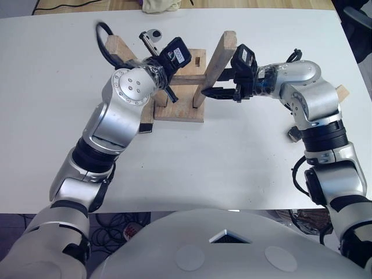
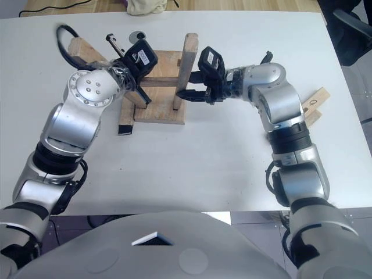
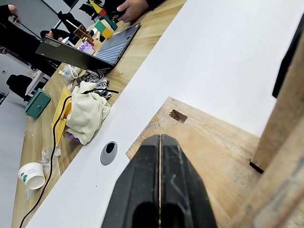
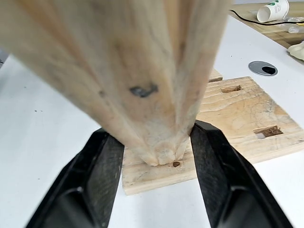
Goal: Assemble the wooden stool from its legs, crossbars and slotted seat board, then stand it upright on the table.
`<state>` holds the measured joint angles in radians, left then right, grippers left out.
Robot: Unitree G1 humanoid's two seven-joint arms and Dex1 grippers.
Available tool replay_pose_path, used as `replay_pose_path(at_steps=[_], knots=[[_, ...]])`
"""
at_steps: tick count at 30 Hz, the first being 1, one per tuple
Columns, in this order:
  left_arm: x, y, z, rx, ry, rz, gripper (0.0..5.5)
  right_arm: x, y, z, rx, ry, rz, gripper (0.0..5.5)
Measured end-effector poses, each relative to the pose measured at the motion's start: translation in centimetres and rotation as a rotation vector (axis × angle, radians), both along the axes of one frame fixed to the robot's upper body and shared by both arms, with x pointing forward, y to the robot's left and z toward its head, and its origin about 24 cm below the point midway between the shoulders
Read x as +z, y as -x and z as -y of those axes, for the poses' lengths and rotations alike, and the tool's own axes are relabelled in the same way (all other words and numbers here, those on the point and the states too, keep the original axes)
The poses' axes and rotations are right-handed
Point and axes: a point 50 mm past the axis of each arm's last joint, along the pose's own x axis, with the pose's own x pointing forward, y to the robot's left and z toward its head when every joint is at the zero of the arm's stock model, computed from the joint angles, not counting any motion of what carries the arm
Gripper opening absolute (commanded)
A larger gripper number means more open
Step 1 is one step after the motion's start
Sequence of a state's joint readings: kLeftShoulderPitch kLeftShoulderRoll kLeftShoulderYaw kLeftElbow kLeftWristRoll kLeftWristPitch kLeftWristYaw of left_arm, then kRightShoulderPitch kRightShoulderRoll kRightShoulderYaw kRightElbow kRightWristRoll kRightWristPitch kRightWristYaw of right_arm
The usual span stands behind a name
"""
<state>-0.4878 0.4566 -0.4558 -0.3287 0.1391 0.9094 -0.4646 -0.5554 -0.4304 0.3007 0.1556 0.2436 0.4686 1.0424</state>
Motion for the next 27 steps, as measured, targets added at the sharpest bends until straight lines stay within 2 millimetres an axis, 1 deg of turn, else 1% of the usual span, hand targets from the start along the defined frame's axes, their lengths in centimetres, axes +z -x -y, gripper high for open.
replay_pose_path(at_steps=[3, 7, 8, 11, 13, 14, 15, 17, 18, 19, 20, 21, 23, 24, 27], knots=[[-0.1, -0.4, -0.3, 0.022, -0.007, -0.003, 0.00, -0.5, -0.1, -1.4, 0.010, 0.069, 0.086, 2.07], [-0.2, -0.9, -0.4, 0.028, -0.015, 0.004, 0.00, -0.5, -0.3, -1.9, 0.016, 0.103, 0.132, 2.07], [-0.2, -1.0, -0.5, 0.033, 0.008, 0.002, 0.00, -0.4, -0.2, -1.9, 0.007, 0.098, 0.129, 2.07], [0.3, -1.2, -0.5, 0.035, 0.172, -0.029, 0.00, -0.3, 0.1, -1.3, -0.025, 0.057, 0.109, 2.07], [1.0, -1.4, -0.6, 0.010, 0.292, -0.035, 0.00, -0.2, 0.4, -0.8, -0.049, 0.026, 0.094, 2.07], [1.2, -1.5, -0.8, 0.009, 0.326, -0.033, 0.00, -0.1, 0.4, -0.6, -0.053, 0.016, 0.091, 2.42], [1.7, -1.7, -1.2, 0.002, 0.400, -0.026, 0.00, 0.0, 0.6, -0.3, -0.060, -0.005, 0.083, 2.50], [3.8, -2.1, -1.9, -0.025, 0.537, 0.046, 0.00, -1.0, 1.5, 0.8, -0.045, 0.001, 0.002, 2.85], [5.2, -2.4, -2.5, -0.037, 0.585, 0.106, 0.00, -1.6, 1.8, 1.1, -0.047, 0.006, -0.021, 2.89], [6.0, -2.5, -2.6, -0.053, 0.613, 0.137, 0.00, -1.8, 2.0, 1.1, -0.041, 0.005, -0.030, 2.89], [6.8, -2.5, -2.6, -0.076, 0.644, 0.166, 0.00, -2.0, 2.1, 1.0, -0.036, 0.006, -0.035, 2.89], [7.1, -2.5, -2.6, -0.082, 0.661, 0.178, 0.00, -2.0, 2.1, 1.0, -0.035, 0.006, -0.036, 2.89], [7.5, -2.5, -2.9, -0.090, 0.696, 0.194, 0.00, -2.1, 2.2, 1.0, -0.041, 0.004, -0.034, 2.54], [8.0, -2.5, -3.1, -0.096, 0.731, 0.209, 0.00, -2.1, 2.2, 1.1, -0.061, 0.003, -0.030, 2.32], [10.7, -2.2, -4.3, -0.091, 0.814, 0.292, 0.00, -2.3, 1.2, 2.2, -0.192, 0.034, 0.028, 1.87]])
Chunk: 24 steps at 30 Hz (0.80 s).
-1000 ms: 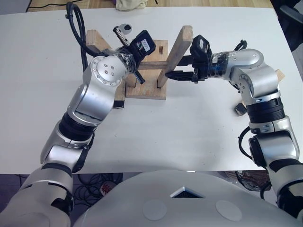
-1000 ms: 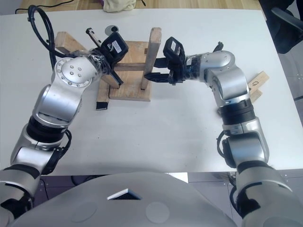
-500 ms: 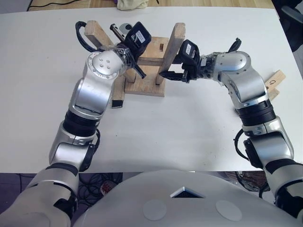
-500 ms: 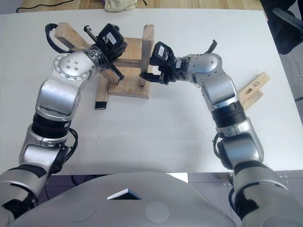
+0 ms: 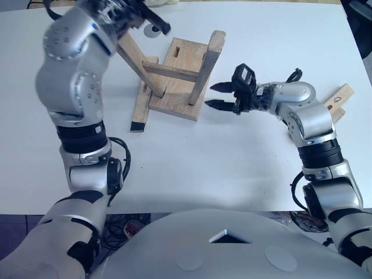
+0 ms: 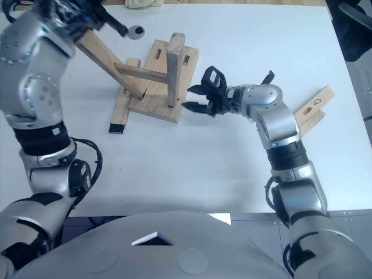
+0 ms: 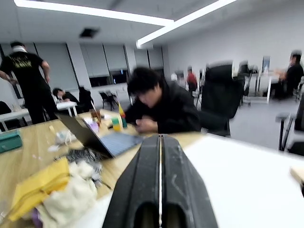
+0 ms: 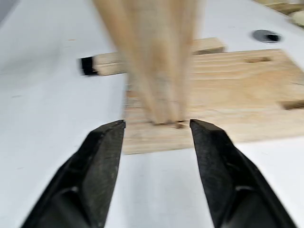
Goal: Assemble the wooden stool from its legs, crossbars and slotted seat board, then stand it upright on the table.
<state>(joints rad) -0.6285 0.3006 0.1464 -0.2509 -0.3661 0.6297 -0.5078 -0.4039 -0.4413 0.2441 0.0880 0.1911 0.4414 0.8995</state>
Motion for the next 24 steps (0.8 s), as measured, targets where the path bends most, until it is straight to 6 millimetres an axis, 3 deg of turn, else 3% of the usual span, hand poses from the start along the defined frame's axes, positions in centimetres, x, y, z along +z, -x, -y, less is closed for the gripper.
replay_pose_path(at_steps=[3, 5, 8, 11, 13, 15, 18, 21, 24], knots=[[2.4, 0.1, -3.5, 0.161, 0.017, -0.032, 0.00, -0.4, -1.0, 0.8, -0.167, 0.087, 0.094, 1.48], [3.2, 0.5, -5.9, 0.262, 0.026, -0.074, 0.00, -0.4, -0.9, -0.7, -0.208, 0.098, 0.148, 1.13], [2.8, 1.0, -8.4, 0.350, 0.020, -0.155, 0.00, 0.0, -0.9, -2.7, -0.303, 0.101, 0.193, 0.58], [1.1, 1.6, -9.4, 0.354, 0.011, -0.294, 0.00, 0.8, -0.8, -3.8, -0.370, 0.068, 0.198, 0.10], [-2.4, 1.8, -8.5, 0.310, -0.053, -0.471, 0.00, 0.9, -0.5, -5.0, -0.355, 0.065, 0.191, 0.02], [-4.6, 1.6, -6.9, 0.260, -0.065, -0.558, 0.00, 0.7, 0.0, -6.0, -0.306, 0.091, 0.190, 0.02], [-5.3, 0.6, -6.1, 0.285, -0.038, -0.541, 0.00, 0.4, 0.5, -6.9, -0.244, 0.142, 0.181, 0.02], [-4.8, -2.4, -5.8, 0.383, -0.085, -0.471, 0.00, 0.7, 0.7, -8.7, -0.133, 0.183, 0.202, 0.02], [-5.6, -5.2, -1.4, 0.274, -0.115, -0.467, 0.00, 2.4, 0.7, -12.1, 0.016, 0.194, 0.277, 0.02]])
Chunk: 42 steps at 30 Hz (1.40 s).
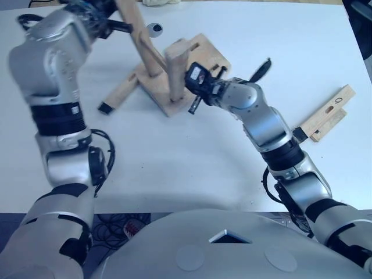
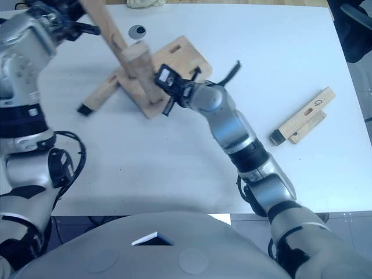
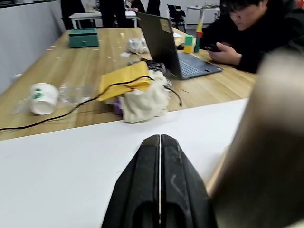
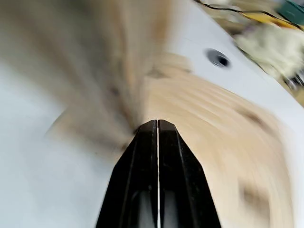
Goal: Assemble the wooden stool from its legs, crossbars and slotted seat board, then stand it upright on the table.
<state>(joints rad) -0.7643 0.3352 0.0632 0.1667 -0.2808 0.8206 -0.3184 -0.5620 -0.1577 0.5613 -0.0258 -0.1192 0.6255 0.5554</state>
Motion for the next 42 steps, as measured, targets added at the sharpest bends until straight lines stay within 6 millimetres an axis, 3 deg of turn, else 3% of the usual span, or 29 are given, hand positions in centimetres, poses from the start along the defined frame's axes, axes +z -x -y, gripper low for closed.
replay_pose_path(at_steps=[2, 5, 10, 12, 14, 19, 24, 27, 29, 32, 36, 38, 42], knots=[[-0.9, -0.7, 1.8, -0.072, 0.005, -0.014, 0.00, 1.2, 0.2, -1.3, 0.066, -0.031, 0.038, 0.02], [-1.8, -1.0, 1.2, -0.060, -0.013, -0.012, 0.00, 0.7, -0.2, 0.2, 0.050, -0.007, 0.014, 0.02], [-1.8, -0.8, -2.9, 0.048, -0.025, 0.027, 0.00, 0.4, -1.6, 4.6, -0.039, 0.011, -0.031, 0.02], [-2.1, -0.5, -4.9, 0.100, -0.067, 0.042, 0.00, 1.0, -2.6, 7.9, -0.123, 0.037, -0.010, 0.02], [-2.7, -0.1, -5.9, 0.134, -0.067, 0.031, 0.00, 1.1, -2.9, 9.8, -0.166, 0.043, -0.026, 0.02], [-2.7, 0.1, -6.1, 0.139, -0.056, 0.049, 0.00, -0.9, -2.4, 10.5, -0.197, -0.115, -0.196, 0.02], [-2.4, 0.1, -6.1, 0.136, -0.053, 0.072, 0.00, -4.1, -1.7, 12.3, -0.255, -0.119, -0.320, 0.02], [-2.7, 0.1, -6.3, 0.139, -0.105, 0.085, 0.00, -2.5, -1.6, 12.9, -0.253, -0.162, -0.274, 0.02], [-4.1, 0.1, -7.4, 0.176, -0.167, 0.059, 0.00, -1.0, -1.9, 14.9, -0.294, -0.129, -0.208, 0.02], [-8.3, 0.4, -9.5, 0.254, -0.194, -0.073, 0.00, 0.6, -2.5, 17.8, -0.381, -0.039, -0.124, 0.02], [-12.8, 1.2, -11.4, 0.360, -0.171, -0.278, 0.00, 0.1, -3.1, 19.7, -0.463, 0.022, -0.108, 0.02], [-13.4, 1.4, -12.0, 0.398, -0.157, -0.295, 0.00, -0.6, -3.3, 21.3, -0.515, 0.084, -0.110, 0.02], [-13.2, 1.2, -11.9, 0.395, -0.124, -0.325, 0.00, -2.7, -3.0, 21.8, -0.518, 0.153, -0.149, 0.02]])
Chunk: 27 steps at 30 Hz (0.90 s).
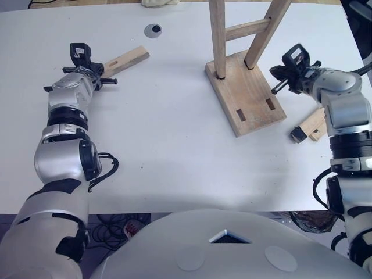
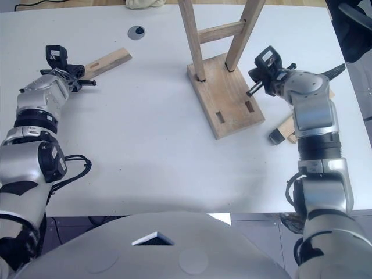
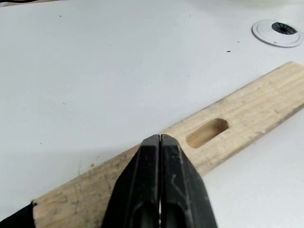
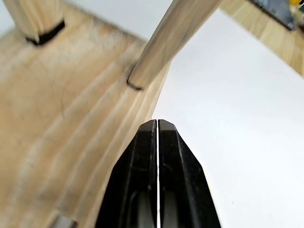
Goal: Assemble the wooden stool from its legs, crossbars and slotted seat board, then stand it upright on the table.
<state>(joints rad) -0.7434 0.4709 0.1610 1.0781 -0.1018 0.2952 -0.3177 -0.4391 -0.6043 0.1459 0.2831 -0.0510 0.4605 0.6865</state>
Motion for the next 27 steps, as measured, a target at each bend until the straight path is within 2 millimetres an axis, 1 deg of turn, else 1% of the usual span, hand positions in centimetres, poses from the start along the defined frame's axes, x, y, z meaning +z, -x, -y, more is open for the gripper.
replay_pose_path(at_steps=[2, 3, 4, 5, 8, 9, 10, 12, 13, 14, 17, 18, 19, 22, 23, 24, 26, 27], knots=[[0.1, 0.1, 0.3, 0.008, 0.035, -0.007, 0.00, -0.8, 0.3, 0.4, -0.013, 0.026, -0.012, 0.02], [0.1, 0.2, 0.7, 0.011, 0.064, -0.003, 0.00, -1.1, 0.4, 0.6, -0.023, 0.039, -0.019, 0.02], [0.1, 0.4, 1.7, 0.016, 0.113, 0.003, 0.00, -1.3, 0.5, 0.9, -0.037, 0.051, -0.019, 0.02], [0.1, 0.6, 3.3, 0.027, 0.170, 0.014, 0.00, -1.4, 0.4, 1.1, -0.054, 0.057, -0.016, 0.02], [0.3, 1.5, 6.7, 0.017, 0.255, 0.030, 0.00, -1.7, 0.5, 1.7, -0.097, 0.070, -0.012, 0.02], [0.5, 2.5, 8.6, -0.001, 0.287, 0.020, 0.00, -2.0, 0.7, 1.9, -0.107, 0.075, -0.018, 0.02], [0.8, 3.3, 9.7, -0.018, 0.289, 0.010, 0.00, -2.3, 0.9, 1.9, -0.107, 0.075, -0.029, 0.02], [1.1, 5.1, 11.2, -0.046, 0.287, -0.028, 0.00, -2.7, 1.5, 1.5, -0.081, 0.074, -0.046, 0.02], [1.3, 6.0, 11.5, -0.055, 0.274, -0.047, 0.00, -2.9, 1.8, 0.7, -0.042, 0.071, -0.056, 0.02], [1.7, 6.3, 11.5, -0.058, 0.264, -0.049, 0.00, -3.1, 2.1, 0.2, -0.022, 0.070, -0.064, 0.02], [2.8, 7.3, 10.8, -0.055, 0.230, -0.055, 0.00, -3.4, 2.9, -2.2, 0.053, 0.030, -0.075, 0.02], [2.9, 7.5, 10.7, -0.056, 0.224, -0.057, 0.00, -3.4, 3.0, -2.5, 0.062, 0.017, -0.073, 0.02], [3.7, 7.4, 10.5, -0.067, 0.208, -0.019, 0.00, -3.4, 3.1, -2.9, 0.056, 0.005, -0.068, 0.02], [6.9, 5.9, 10.3, -0.087, 0.229, 0.159, 0.00, -3.2, 2.5, -2.2, -0.031, -0.002, -0.024, 0.02], [8.5, 5.2, 10.4, -0.091, 0.245, 0.252, 0.00, -2.1, 1.9, -1.3, -0.083, -0.008, 0.023, 0.02], [10.0, 4.7, 10.4, -0.093, 0.252, 0.333, 0.00, -0.4, 1.2, -0.1, -0.127, -0.001, 0.083, 0.02], [10.9, 4.3, 10.3, -0.086, 0.254, 0.393, 0.00, 2.4, 0.7, 1.9, -0.174, 0.029, 0.164, 0.02], [10.8, 4.3, 10.2, -0.080, 0.253, 0.395, 0.00, 2.9, 0.7, 2.6, -0.192, 0.040, 0.178, 0.22]])
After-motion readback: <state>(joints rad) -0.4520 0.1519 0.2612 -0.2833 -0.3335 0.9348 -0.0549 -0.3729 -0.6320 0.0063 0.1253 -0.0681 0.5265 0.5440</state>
